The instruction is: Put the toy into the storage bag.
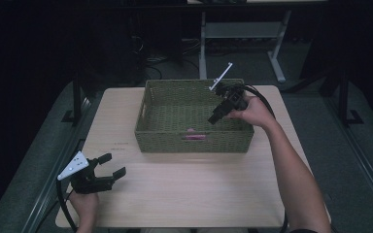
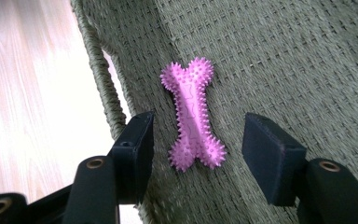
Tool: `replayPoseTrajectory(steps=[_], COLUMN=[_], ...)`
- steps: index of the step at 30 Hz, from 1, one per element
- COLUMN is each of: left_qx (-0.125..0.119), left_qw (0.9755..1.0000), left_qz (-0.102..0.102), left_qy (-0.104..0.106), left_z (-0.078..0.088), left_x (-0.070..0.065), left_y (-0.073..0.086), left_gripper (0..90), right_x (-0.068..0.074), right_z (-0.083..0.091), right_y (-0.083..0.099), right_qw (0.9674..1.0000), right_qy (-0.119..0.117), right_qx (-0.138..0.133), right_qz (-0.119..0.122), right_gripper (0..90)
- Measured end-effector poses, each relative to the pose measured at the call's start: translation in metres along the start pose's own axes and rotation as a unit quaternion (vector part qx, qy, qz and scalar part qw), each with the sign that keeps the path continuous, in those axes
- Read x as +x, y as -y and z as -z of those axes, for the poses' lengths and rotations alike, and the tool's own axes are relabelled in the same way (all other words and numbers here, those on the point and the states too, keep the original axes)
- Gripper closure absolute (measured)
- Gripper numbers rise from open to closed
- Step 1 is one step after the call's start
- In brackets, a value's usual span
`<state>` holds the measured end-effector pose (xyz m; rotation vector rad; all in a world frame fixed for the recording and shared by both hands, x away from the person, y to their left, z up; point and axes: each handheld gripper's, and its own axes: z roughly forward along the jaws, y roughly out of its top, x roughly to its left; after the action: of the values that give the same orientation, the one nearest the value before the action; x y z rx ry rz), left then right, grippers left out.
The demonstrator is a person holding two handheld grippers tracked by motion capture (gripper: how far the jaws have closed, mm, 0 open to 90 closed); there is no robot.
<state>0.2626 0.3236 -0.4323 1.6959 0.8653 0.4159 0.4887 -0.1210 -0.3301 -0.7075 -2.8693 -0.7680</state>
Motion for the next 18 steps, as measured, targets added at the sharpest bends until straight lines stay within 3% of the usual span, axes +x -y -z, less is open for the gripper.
replayPoseTrajectory(steps=[18], left_qx=[0.003], left_qw=[1.0], left_qz=[-0.002], left_qy=[0.001], left_z=[-0.001], left_x=[-0.002], left_y=[0.0], left_gripper=[13.4], right_x=[0.022], right_z=[0.024], right_y=[0.011], right_qw=[0.9996], right_qy=[0.009], right_qx=[-0.024], right_qz=[0.015], right_gripper=[39.8])
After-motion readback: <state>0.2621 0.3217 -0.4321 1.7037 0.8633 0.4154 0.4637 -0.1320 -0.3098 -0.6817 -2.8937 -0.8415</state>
